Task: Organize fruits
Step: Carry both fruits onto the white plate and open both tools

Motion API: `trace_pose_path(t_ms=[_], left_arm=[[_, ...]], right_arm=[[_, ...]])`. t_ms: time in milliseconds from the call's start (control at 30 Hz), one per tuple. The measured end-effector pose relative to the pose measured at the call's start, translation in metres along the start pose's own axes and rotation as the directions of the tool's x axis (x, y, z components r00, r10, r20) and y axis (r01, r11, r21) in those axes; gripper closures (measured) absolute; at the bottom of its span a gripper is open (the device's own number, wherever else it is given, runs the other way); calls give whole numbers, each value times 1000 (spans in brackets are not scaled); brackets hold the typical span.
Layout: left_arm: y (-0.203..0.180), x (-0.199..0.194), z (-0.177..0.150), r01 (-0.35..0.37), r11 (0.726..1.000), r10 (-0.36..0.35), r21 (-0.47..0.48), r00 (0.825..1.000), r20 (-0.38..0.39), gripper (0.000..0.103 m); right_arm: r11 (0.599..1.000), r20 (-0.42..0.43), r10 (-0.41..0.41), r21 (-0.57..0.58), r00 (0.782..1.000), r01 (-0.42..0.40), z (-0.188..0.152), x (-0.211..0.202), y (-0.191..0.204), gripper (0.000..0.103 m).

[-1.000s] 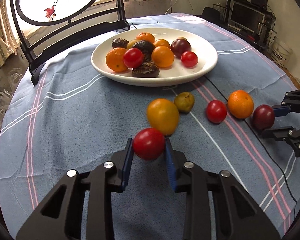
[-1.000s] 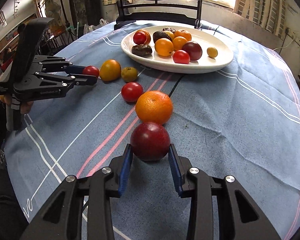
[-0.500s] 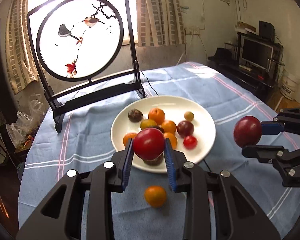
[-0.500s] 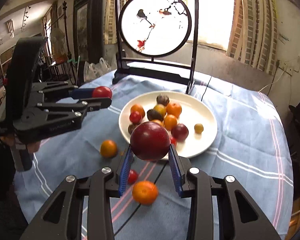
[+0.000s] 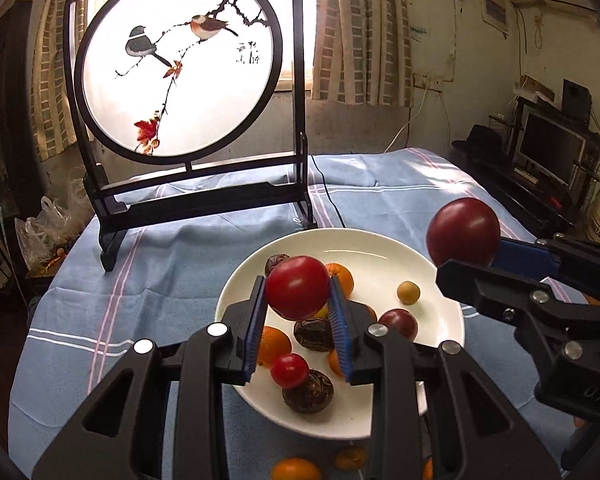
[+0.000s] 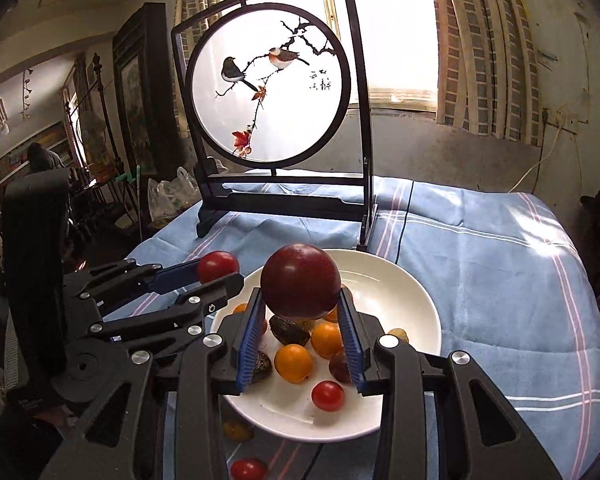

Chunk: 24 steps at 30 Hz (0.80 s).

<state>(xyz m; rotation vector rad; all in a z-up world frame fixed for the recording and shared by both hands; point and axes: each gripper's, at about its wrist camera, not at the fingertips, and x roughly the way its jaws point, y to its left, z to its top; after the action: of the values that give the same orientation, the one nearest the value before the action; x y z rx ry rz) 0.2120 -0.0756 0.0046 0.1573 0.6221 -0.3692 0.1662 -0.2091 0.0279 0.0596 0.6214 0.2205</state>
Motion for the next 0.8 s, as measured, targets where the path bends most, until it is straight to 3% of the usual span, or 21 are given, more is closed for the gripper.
trace_pose_path(t_ms=[433, 700, 733, 767, 800], left_arm=[[0, 27, -13, -9, 1000, 10, 15, 998, -57, 73], [-3, 34, -16, -17, 1000, 19, 24, 996, -82, 72], [-3, 35, -17, -18, 1000, 20, 22, 996, -85, 72], [-2, 35, -17, -20, 1000, 21, 19, 996, -86, 71], [-2, 35, -16, -23, 1000, 24, 15, 996, -84, 60]], right_arm=[[999, -82, -3, 34, 997, 6, -21, 38, -11, 66], [998, -78, -9, 60, 997, 13, -23, 44, -19, 63], [998, -66, -6, 64, 998, 10, -22, 42, -20, 61], [998, -54, 2, 69, 999, 1, -21, 40, -21, 51], [997, -36, 12, 71, 999, -9, -21, 37, -21, 44]])
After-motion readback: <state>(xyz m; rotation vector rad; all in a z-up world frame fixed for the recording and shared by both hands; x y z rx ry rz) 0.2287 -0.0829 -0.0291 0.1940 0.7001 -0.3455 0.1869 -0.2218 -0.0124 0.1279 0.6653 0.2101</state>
